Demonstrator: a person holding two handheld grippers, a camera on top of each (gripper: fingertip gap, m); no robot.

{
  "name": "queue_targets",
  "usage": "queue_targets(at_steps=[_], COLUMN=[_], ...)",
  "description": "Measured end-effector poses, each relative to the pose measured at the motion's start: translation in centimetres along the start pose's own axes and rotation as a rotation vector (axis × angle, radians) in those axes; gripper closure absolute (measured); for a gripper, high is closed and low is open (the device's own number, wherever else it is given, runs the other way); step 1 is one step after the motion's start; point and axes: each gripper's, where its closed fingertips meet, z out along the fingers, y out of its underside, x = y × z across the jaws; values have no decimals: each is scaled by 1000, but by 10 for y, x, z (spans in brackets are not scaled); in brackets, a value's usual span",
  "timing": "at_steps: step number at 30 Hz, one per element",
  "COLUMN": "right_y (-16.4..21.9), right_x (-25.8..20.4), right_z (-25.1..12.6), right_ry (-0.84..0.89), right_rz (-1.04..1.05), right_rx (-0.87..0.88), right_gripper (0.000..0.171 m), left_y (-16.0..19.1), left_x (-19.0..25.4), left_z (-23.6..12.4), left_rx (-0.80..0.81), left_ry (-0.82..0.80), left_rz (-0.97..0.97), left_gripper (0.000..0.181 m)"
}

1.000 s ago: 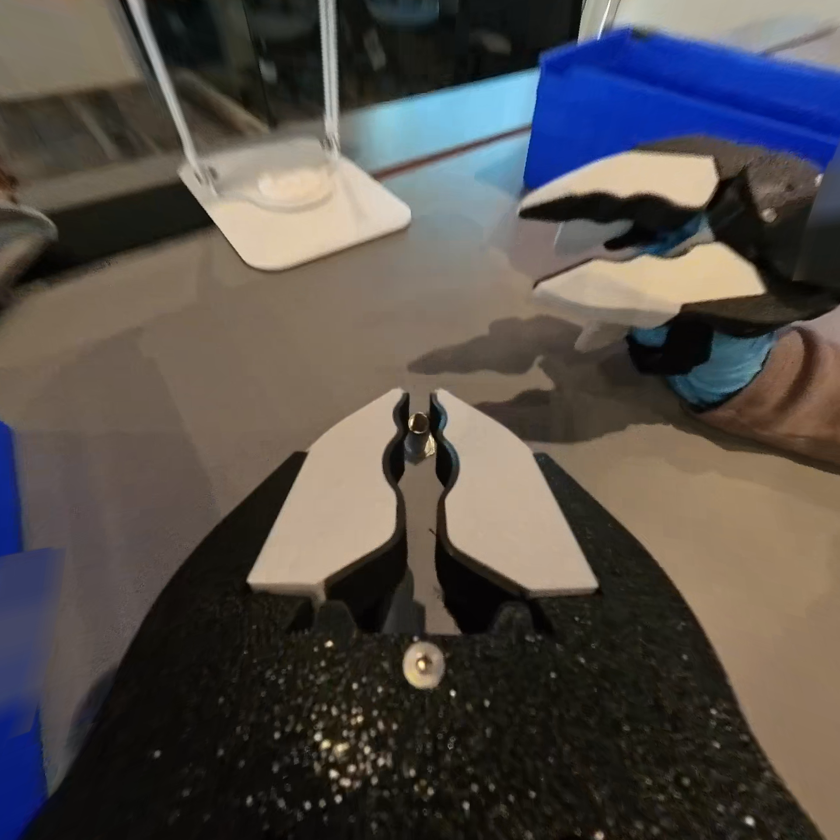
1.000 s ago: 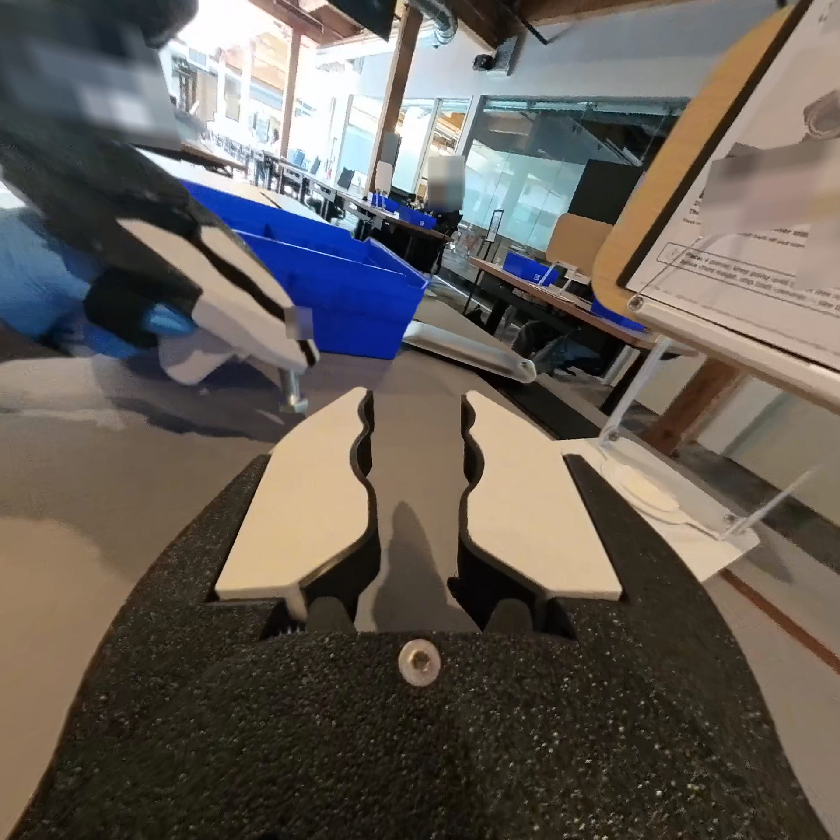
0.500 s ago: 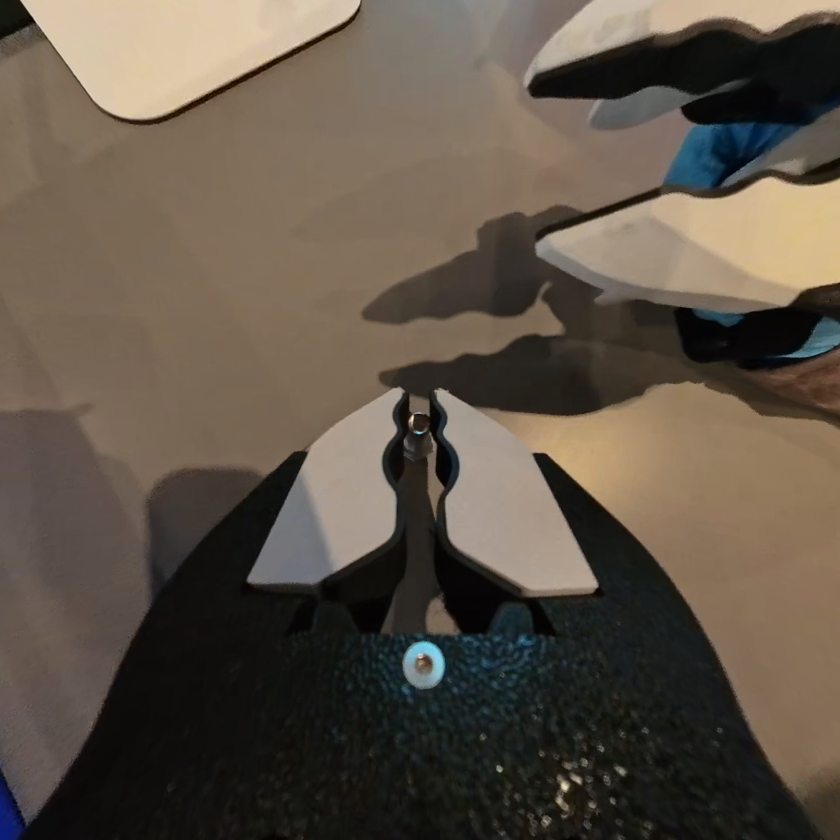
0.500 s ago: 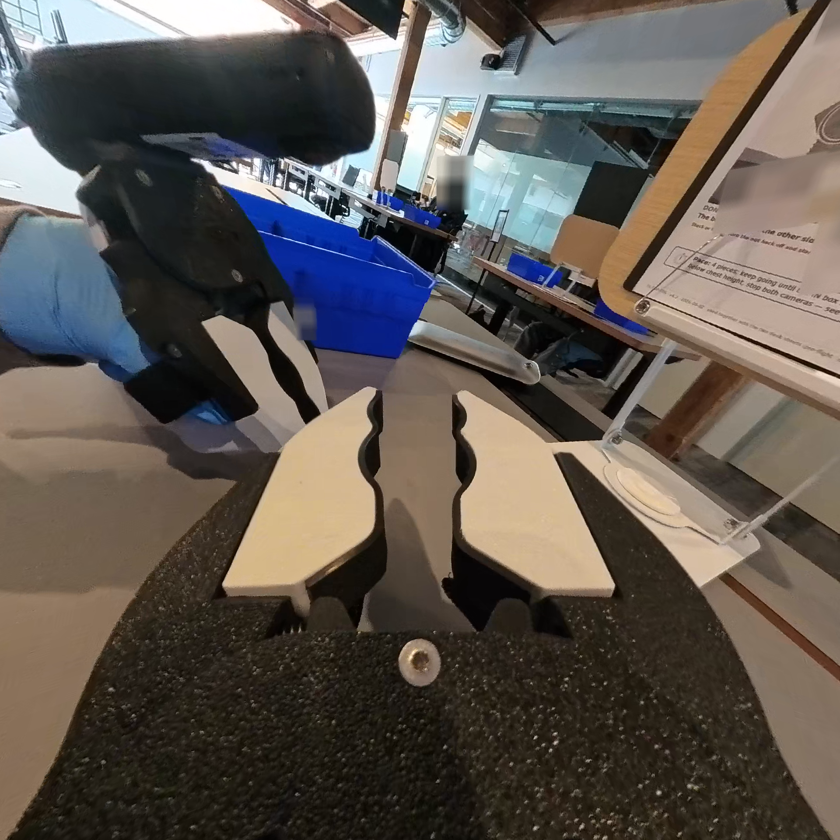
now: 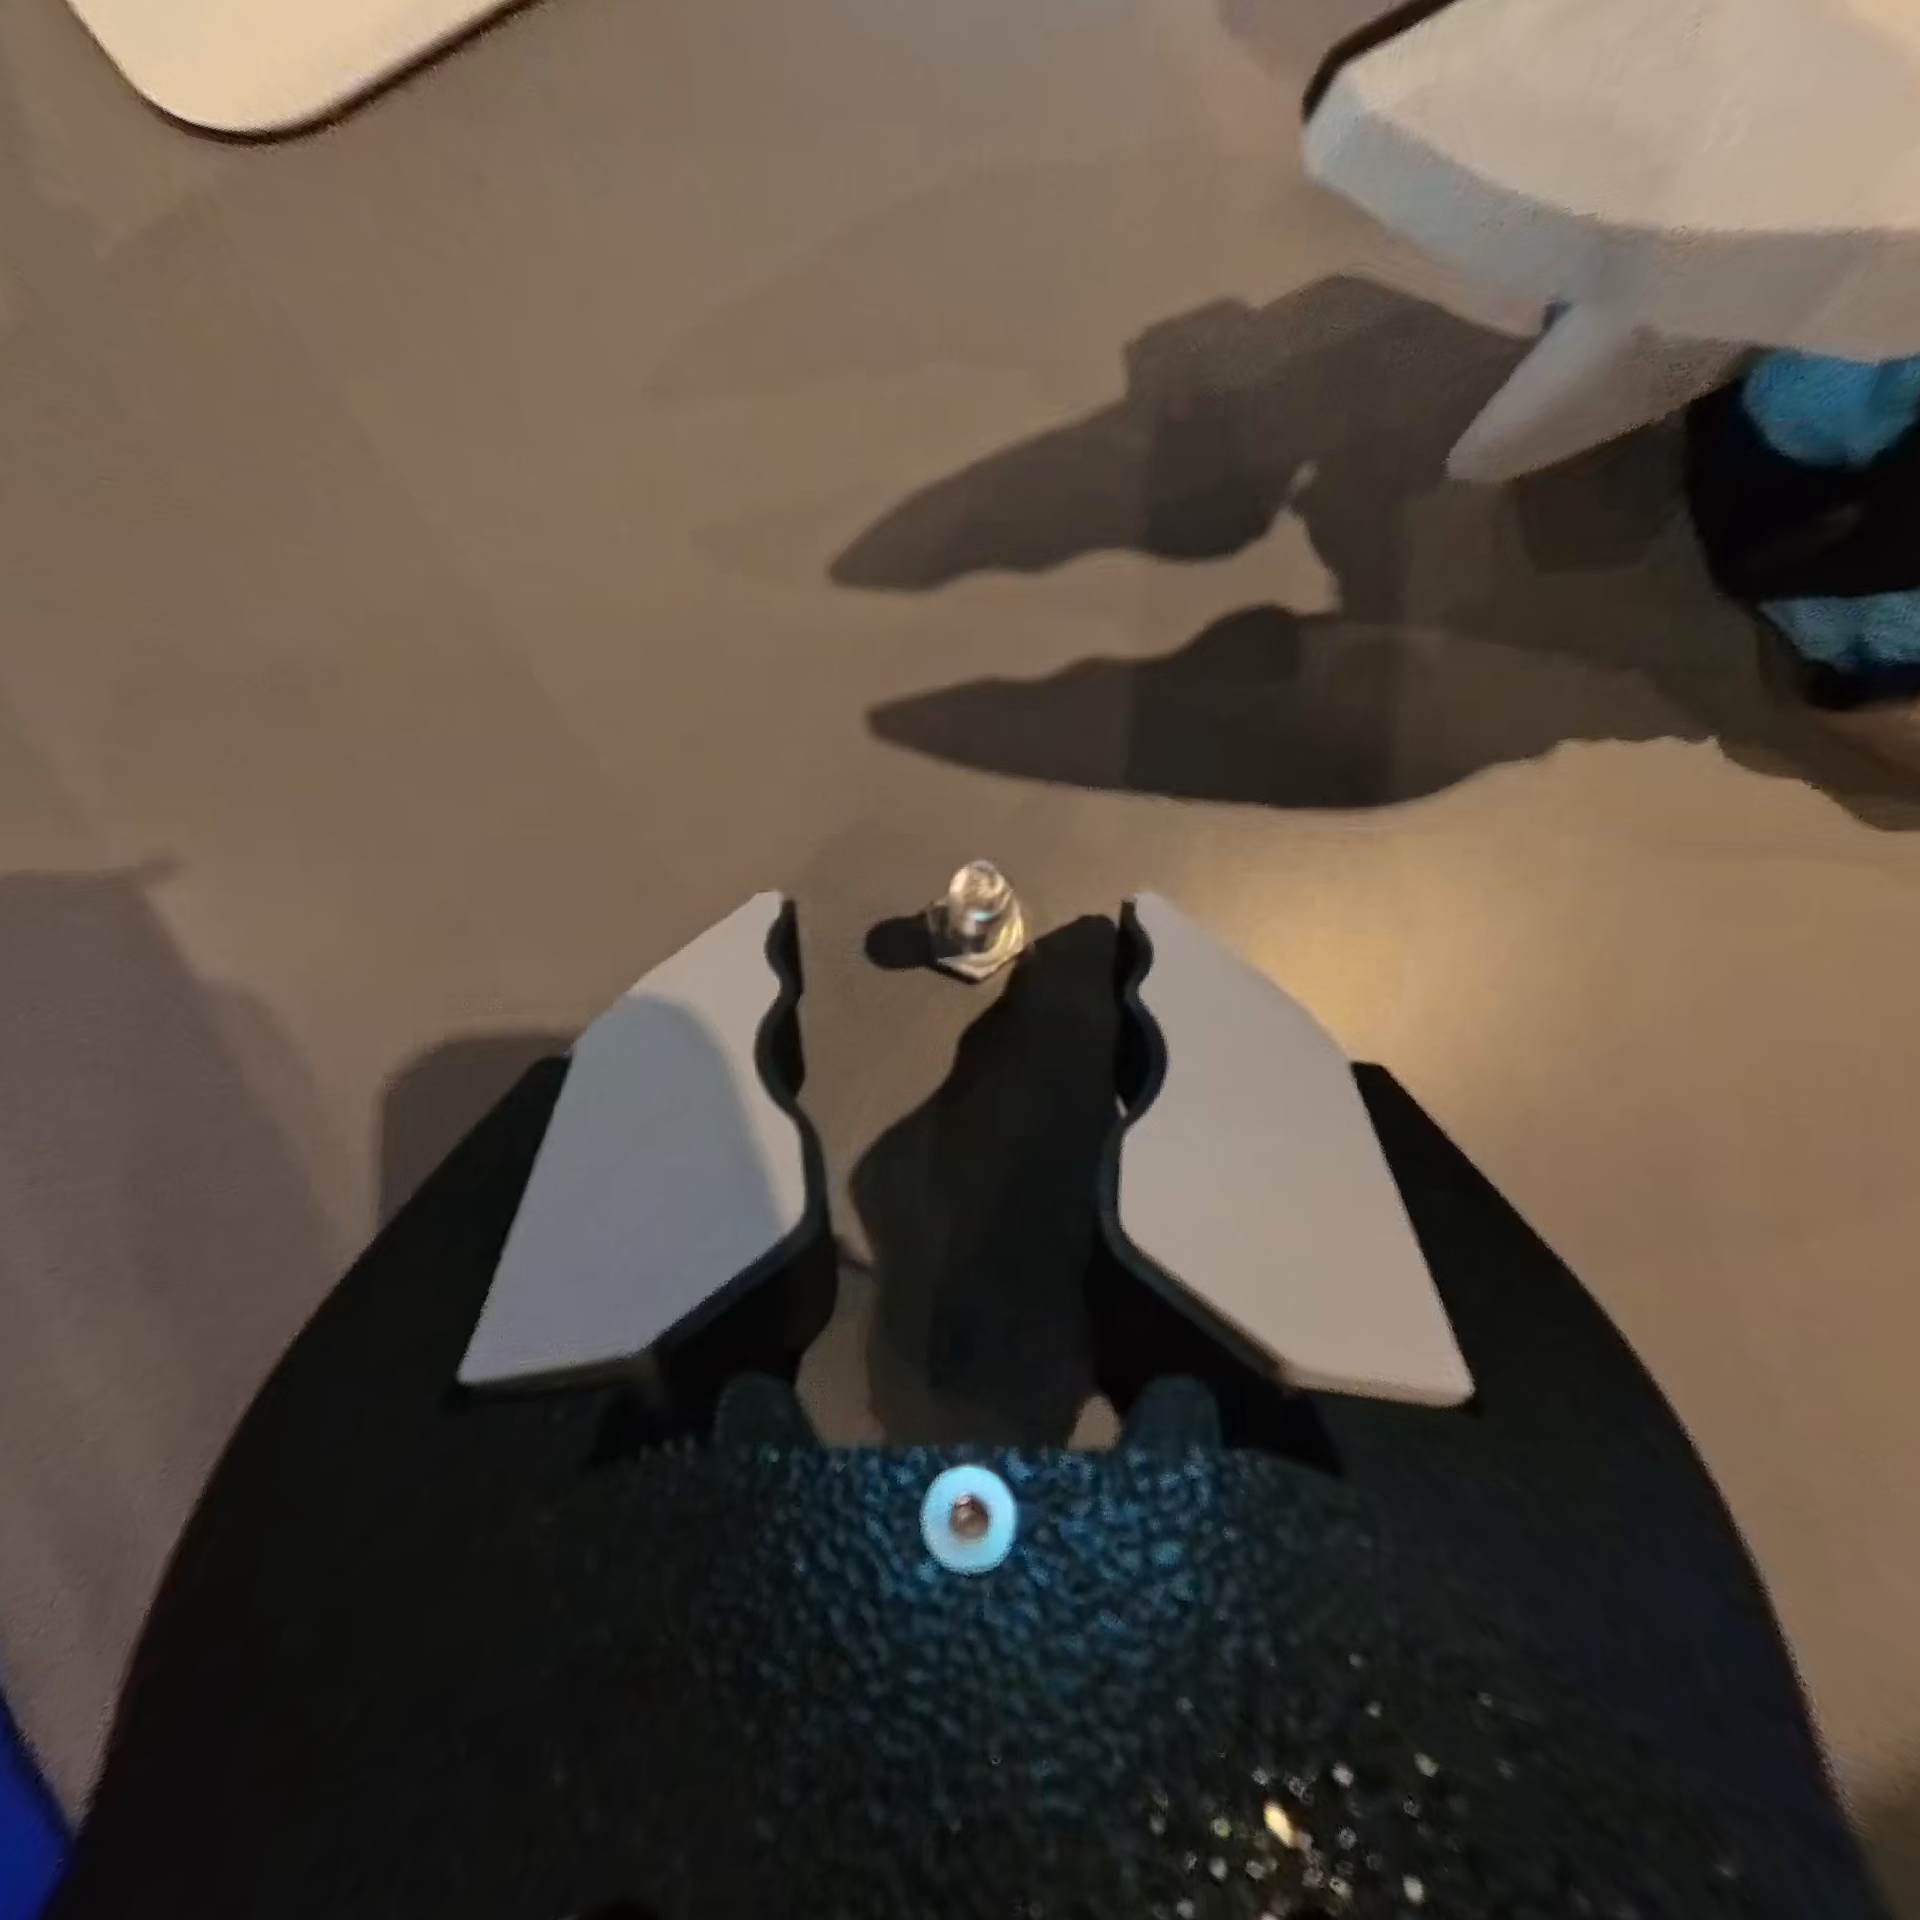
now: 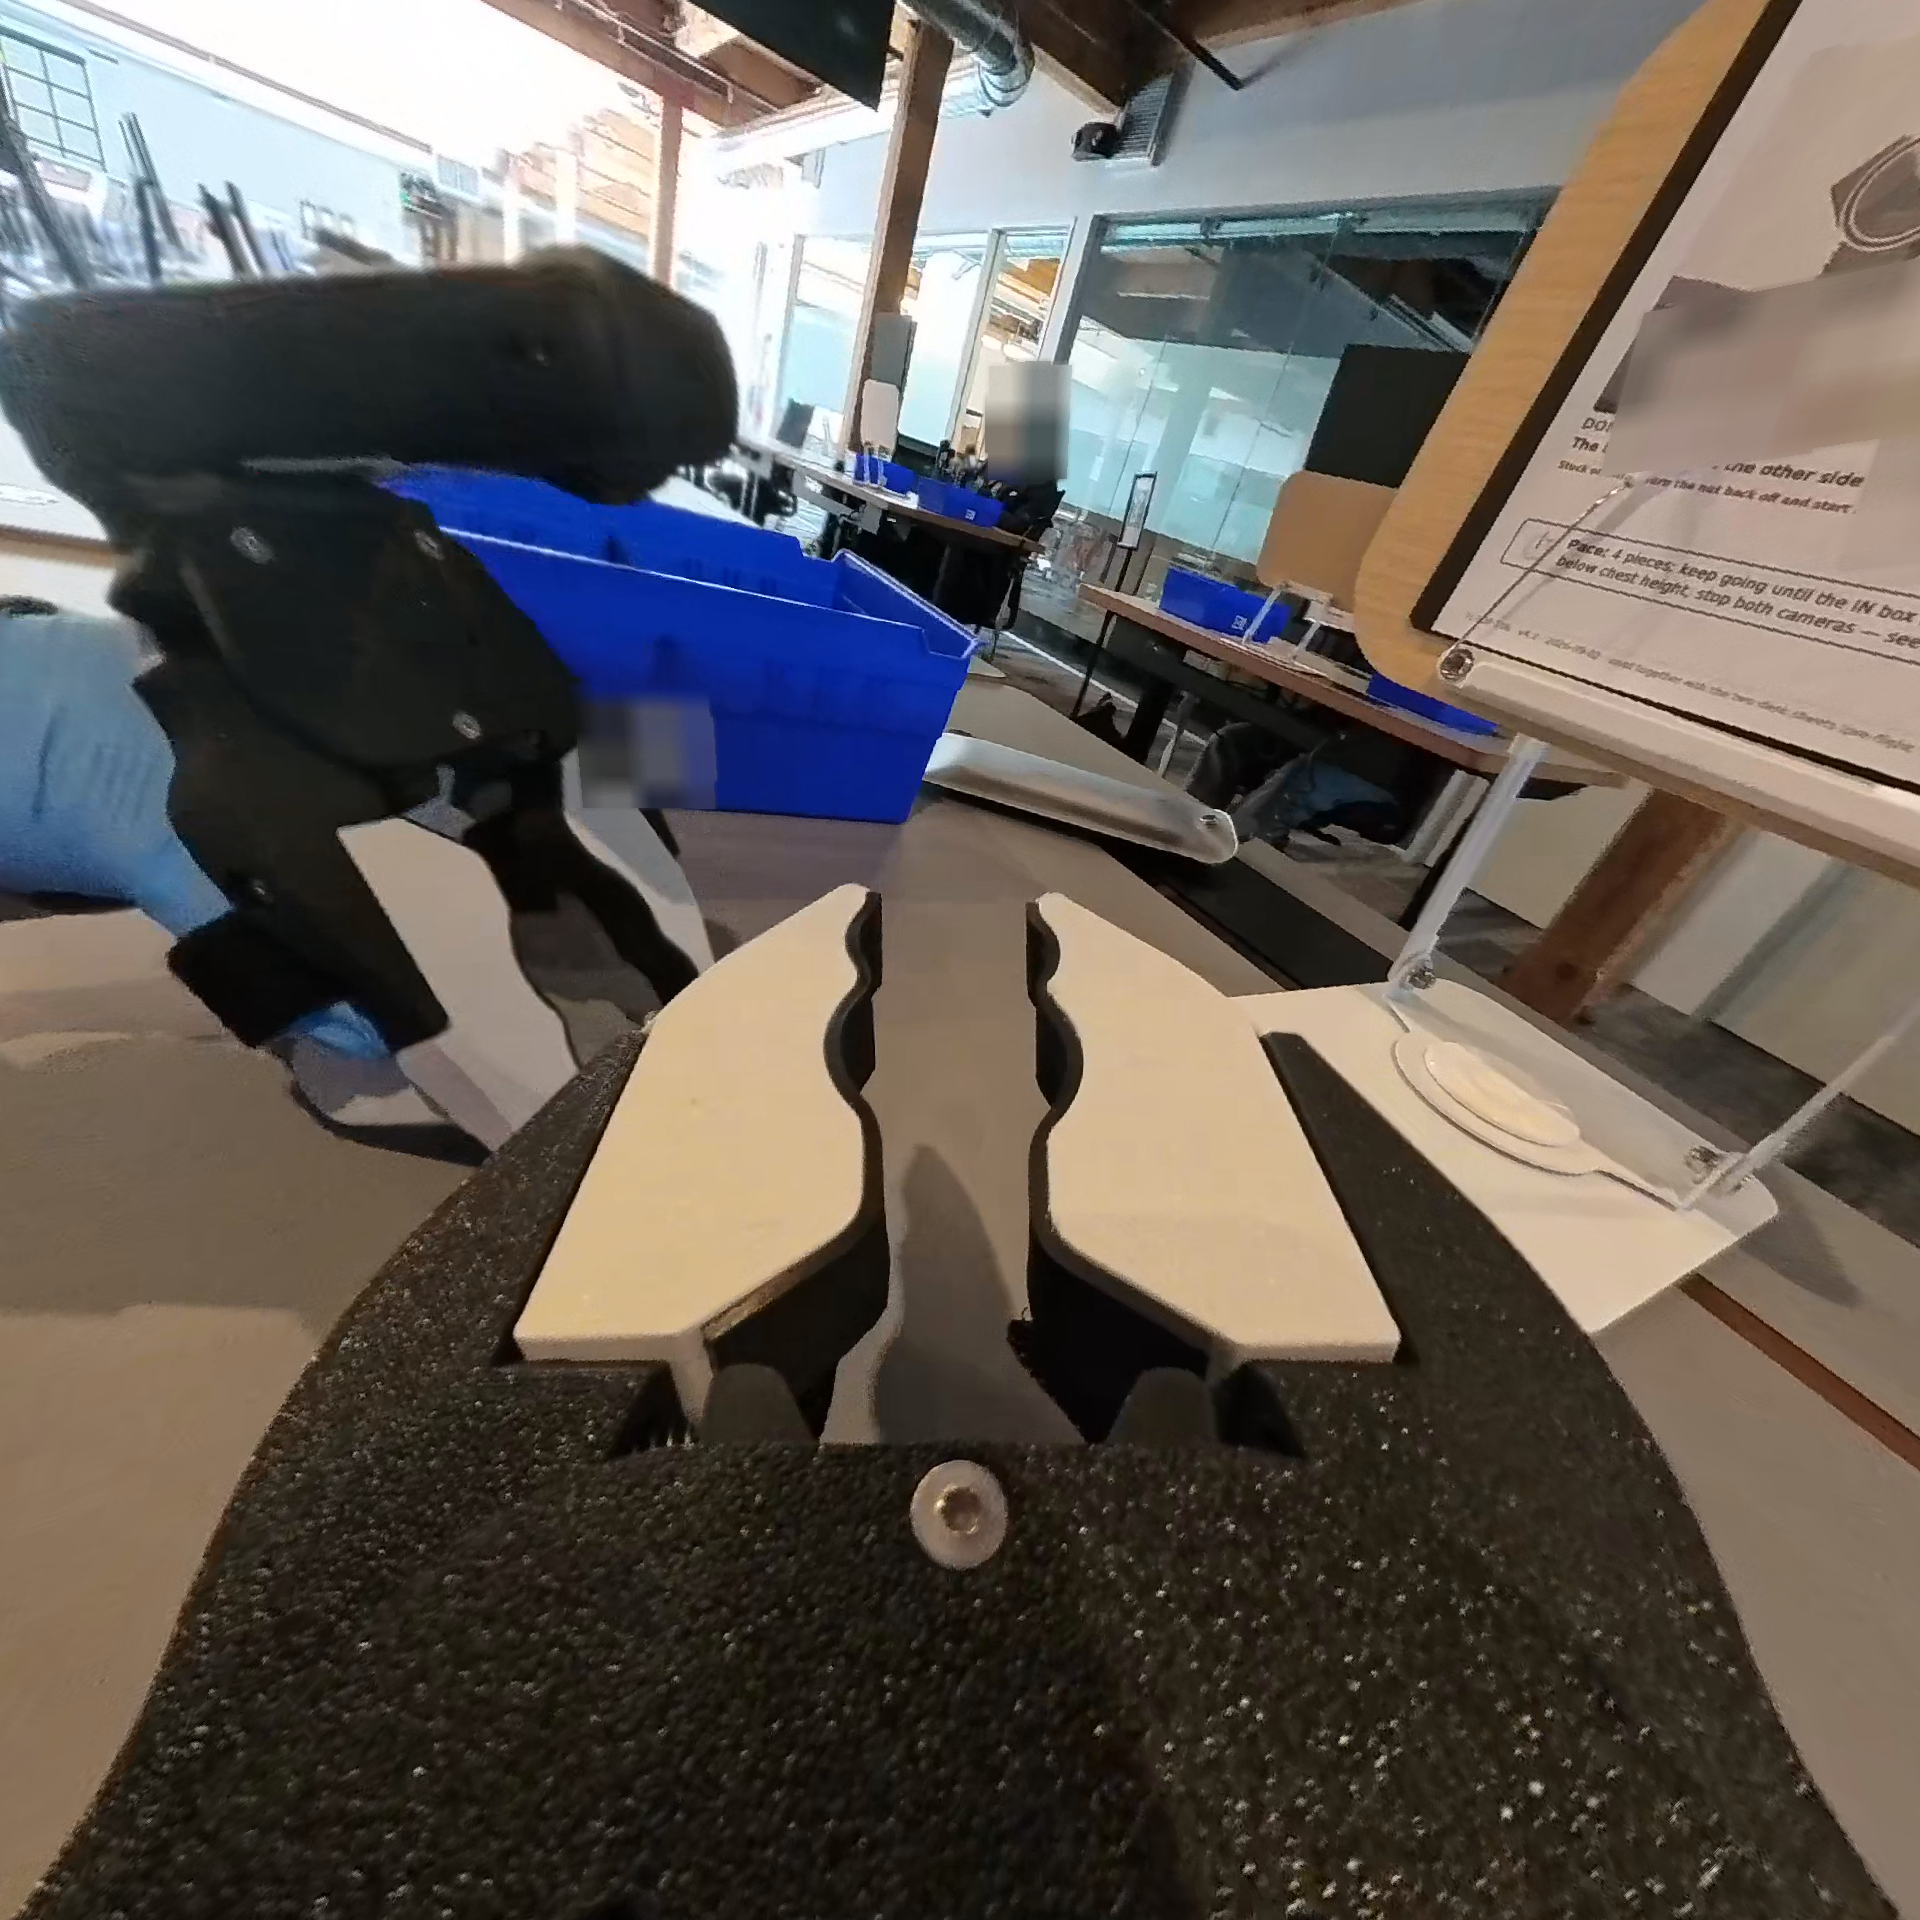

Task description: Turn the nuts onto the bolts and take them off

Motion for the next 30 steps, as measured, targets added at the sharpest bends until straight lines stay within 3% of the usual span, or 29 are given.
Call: queue_targets(at_steps=[1,5,9,13,17,20,25,30], right_y=[0,0,1,4,8,13,21,27], right_x=[1,4,4,5,8,12,18,20], right_z=[0,-3,-4,-2,0,1,3,5], right_ry=[0,1,2,15,47,70,109,125], right_rz=[8,41,57,40,15,7,-1,-5], right_rx=[0,12,8,-14,-44,-76,-123,-163], right_gripper=[145,145,145,146,146,146,146,146], left_y=[-1,-9,-8,4,27,41,67,93], left_x=[-2,-1,-3,-39,-98,-130,-155,-160], left_z=[-6,-44,-104,-184,-247,-250,-212,-177], left_rx=[23,176,334,457,474,387,143,-102], left_ry=[-14,-39,-116,-384,-613,-526,-186,16], left_rz=[-6,-24,2,59,73,98,212,388], left_gripper=[120,110,111,128,143,143,153,148])
